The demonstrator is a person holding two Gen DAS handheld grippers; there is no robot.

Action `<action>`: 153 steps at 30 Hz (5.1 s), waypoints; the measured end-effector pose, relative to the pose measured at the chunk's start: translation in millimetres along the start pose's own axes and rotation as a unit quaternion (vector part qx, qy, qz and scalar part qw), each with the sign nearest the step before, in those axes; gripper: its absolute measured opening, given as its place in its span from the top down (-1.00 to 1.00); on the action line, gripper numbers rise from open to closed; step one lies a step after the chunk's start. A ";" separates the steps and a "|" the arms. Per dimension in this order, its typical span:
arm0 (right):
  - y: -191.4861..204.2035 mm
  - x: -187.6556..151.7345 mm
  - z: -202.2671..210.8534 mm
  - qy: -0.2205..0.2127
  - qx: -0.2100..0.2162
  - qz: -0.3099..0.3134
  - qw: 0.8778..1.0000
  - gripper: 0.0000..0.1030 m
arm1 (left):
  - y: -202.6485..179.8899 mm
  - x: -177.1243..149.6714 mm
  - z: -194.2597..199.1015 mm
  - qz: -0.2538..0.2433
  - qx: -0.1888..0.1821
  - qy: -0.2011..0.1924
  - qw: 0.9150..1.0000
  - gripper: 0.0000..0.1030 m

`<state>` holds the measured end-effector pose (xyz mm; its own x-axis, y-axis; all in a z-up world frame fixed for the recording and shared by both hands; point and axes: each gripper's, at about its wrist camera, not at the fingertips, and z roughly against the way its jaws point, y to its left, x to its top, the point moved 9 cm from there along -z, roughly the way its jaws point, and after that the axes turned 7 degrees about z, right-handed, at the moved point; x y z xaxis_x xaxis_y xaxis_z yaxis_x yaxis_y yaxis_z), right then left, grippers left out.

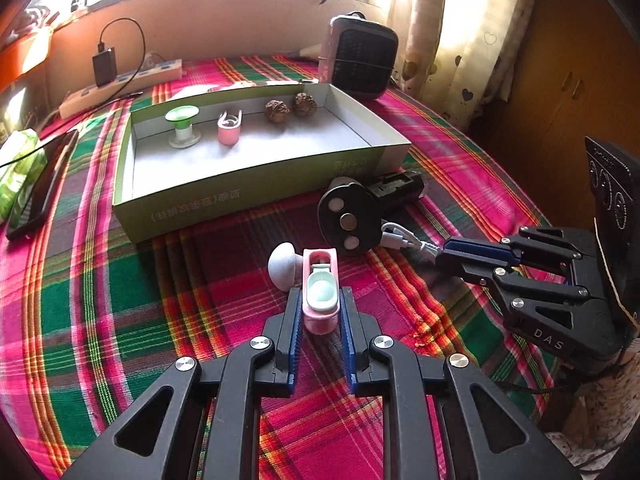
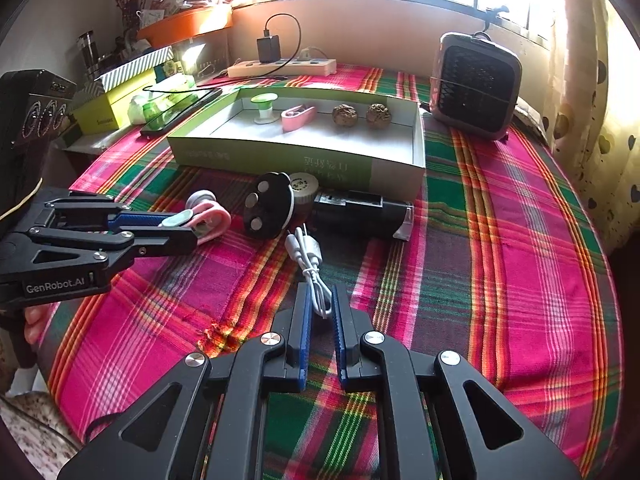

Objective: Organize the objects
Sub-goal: 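Move the left tool to the white knob toy while the right tool approaches the white USB cable, then close the left tool on the white knob toy while the right tool grasps the white USB cable, then lift the white knob toy with the left tool while the right tool lifts the cable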

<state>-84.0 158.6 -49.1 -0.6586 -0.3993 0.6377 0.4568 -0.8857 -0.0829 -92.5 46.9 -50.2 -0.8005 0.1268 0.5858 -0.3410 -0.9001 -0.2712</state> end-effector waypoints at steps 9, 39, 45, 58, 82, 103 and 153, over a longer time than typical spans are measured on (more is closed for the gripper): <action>7.6 4.9 -0.7 0.000 0.000 0.027 1.000 0.72 | 0.3 -4.1 3.3 -0.005 0.000 0.005 1.000 0.54; 3.9 11.9 -17.6 0.008 0.013 0.004 1.000 0.66 | 17.8 22.3 -15.1 0.099 -0.052 0.020 0.994 0.43; 3.1 11.7 -16.3 0.006 0.012 -0.002 1.000 0.76 | 11.3 21.7 -12.6 0.092 -0.057 0.020 0.994 0.62; -2.2 12.0 -8.2 -0.007 0.005 -0.018 1.000 0.77 | 20.2 16.2 3.5 0.097 -0.060 0.008 0.993 0.67; -1.2 7.6 -8.2 -0.008 0.005 -0.028 1.000 0.77 | 23.6 1.5 19.7 0.088 -0.061 -0.017 0.994 0.67; -6.6 -0.9 -3.6 -0.003 -0.009 -0.033 0.999 0.77 | 54.2 -4.9 29.5 0.117 -0.047 -0.026 0.992 0.30; -9.2 11.0 -19.0 0.011 -0.019 -0.017 1.000 0.26 | 33.6 -12.2 9.2 0.024 0.049 -0.028 0.998 0.53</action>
<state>-106.8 157.8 -55.8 -0.6862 -0.3744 0.6237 0.4123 -0.9065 -0.0906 -89.7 11.3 -59.4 -0.7847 0.0619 0.6167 -0.2510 -0.9415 -0.2249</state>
